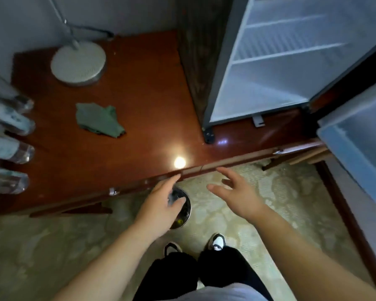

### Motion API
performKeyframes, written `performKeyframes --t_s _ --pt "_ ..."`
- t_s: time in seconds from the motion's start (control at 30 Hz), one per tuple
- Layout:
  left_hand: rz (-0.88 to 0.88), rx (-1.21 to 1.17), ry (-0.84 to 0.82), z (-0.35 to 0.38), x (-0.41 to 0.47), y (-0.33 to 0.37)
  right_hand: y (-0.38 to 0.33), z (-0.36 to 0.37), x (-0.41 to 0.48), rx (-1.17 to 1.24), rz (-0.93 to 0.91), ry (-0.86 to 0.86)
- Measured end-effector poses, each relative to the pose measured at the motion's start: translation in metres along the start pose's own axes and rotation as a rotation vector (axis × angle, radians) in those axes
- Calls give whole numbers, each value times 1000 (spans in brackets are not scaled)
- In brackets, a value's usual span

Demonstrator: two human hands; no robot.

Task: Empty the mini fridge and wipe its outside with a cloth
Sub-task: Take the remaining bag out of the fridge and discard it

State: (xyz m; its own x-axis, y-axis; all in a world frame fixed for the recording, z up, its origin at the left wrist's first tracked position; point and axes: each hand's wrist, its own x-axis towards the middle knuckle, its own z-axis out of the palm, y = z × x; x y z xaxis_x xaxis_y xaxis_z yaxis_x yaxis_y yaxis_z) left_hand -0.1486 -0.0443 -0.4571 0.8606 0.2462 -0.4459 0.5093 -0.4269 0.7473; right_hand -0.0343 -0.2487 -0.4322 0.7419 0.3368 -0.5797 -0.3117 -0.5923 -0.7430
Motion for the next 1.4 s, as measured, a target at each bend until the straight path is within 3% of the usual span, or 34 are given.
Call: performKeyframes --t_s 0.3,0.5,0.77,1.0,1.23,1.4 --pt "556 170 -46 -17 10 242 -83 -186 -129 -167 -241 495" --pt "837 257 -58 21 -10 368 -99 -296 -223 -432 -353 735" --pt "1155 413 -30 97 -48 508 -92 -405 -318 -759 -367 967" --pt "1278 539 4 155 -65 566 -74 -463 -333 -826 -253 860" --pt "1161 607 26 173 -70 561 -61 -480 -335 -821 -263 739" --pt "1109 520 23 151 -87 540 -68 -478 -340 -671 -367 620"
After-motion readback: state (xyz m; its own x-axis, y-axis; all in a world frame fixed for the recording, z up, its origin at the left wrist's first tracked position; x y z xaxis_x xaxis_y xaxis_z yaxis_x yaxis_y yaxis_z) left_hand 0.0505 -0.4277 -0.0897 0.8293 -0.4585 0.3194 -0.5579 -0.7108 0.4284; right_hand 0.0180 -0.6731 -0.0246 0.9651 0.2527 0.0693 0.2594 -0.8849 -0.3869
